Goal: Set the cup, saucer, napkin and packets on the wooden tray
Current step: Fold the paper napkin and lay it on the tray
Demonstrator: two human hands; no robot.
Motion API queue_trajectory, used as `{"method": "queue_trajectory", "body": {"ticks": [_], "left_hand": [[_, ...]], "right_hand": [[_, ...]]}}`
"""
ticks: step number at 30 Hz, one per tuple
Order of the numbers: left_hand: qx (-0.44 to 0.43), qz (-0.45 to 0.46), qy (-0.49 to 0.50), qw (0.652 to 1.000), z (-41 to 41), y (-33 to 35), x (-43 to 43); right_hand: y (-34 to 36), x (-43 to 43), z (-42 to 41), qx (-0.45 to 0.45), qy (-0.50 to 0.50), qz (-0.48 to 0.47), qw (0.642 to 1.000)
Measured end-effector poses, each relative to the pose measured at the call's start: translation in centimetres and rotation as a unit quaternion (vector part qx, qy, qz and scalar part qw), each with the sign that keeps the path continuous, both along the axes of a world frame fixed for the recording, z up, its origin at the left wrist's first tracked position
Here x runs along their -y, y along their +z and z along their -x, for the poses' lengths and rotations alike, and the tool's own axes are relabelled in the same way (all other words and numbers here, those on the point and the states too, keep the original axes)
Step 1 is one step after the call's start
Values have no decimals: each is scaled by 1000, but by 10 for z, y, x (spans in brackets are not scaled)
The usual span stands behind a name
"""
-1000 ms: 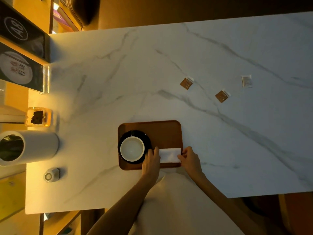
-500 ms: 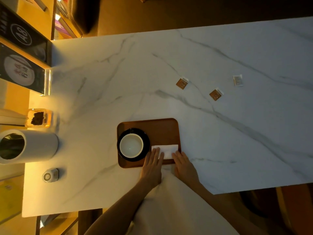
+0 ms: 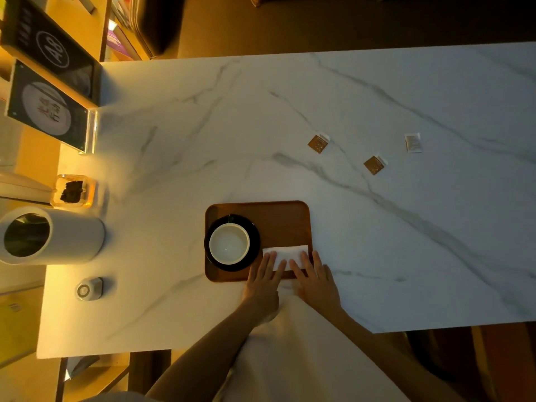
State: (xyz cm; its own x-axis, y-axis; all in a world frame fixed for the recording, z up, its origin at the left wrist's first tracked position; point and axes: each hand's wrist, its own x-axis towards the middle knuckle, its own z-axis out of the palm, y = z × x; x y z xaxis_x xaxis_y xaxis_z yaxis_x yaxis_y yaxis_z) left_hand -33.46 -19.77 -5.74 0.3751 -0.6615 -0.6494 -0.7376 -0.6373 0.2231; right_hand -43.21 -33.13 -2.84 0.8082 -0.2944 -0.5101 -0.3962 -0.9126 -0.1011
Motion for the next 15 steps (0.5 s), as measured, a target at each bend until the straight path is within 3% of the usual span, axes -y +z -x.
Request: {"method": "queue_trajectory", "body": {"ticks": [7,15], "left_hand": [[18,-15,-26,999,-2,0,0],[16,-15,11,1000,4,5,14]], "right_hand": [[6,9,1,-40,29,21,999],[6,1,-6,4,9,24,1000]]}}
